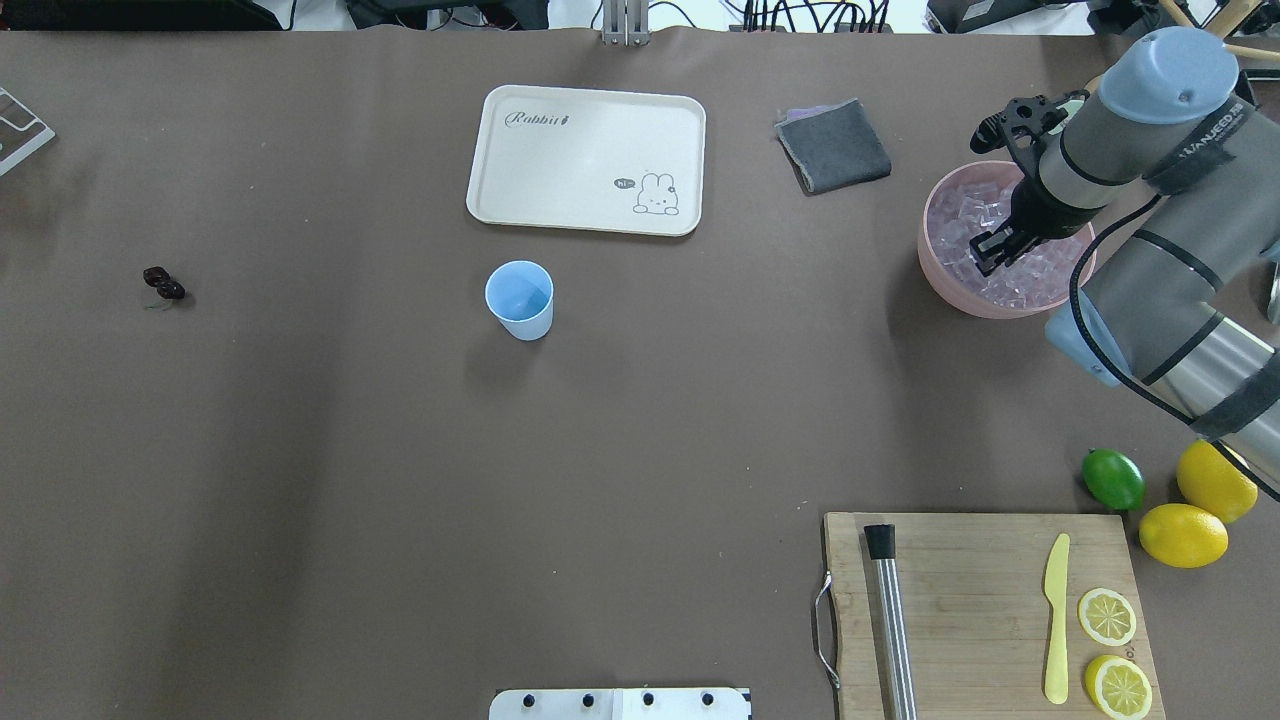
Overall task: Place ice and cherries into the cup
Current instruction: 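Grasp an ice cube from the pink bowl with the right gripper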
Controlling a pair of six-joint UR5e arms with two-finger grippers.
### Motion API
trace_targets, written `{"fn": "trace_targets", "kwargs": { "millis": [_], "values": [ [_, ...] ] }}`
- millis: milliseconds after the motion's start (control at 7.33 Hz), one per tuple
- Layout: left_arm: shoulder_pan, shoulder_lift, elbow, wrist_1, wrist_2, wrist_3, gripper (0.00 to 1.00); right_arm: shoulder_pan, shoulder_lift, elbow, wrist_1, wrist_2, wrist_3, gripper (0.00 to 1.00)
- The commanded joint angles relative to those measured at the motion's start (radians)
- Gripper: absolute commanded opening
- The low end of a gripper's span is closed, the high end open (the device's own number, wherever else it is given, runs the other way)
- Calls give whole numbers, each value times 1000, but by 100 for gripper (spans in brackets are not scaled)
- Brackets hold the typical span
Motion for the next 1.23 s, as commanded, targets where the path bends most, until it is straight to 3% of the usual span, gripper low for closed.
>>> {"fn": "trace_targets", "kwargs": {
  "millis": [0,273,545,682,1091],
  "values": [
    [-2,1,-7,-1,-1,0,98,6,1,3,-7,-1,1,23],
    [-5,1,-3,-1,-2,0,98,44,16,13,-19,25,1,21],
    [-5,1,-4,-3,-2,0,98,92,138,45,-179,67,16,21],
    [-5,1,-6,-3,-2,0,98,94,235,49,-294,85,71,21],
    [-5,-2,0,-3,-2,0,98,-33,405,39,-312,67,406,21]
  ]
}}
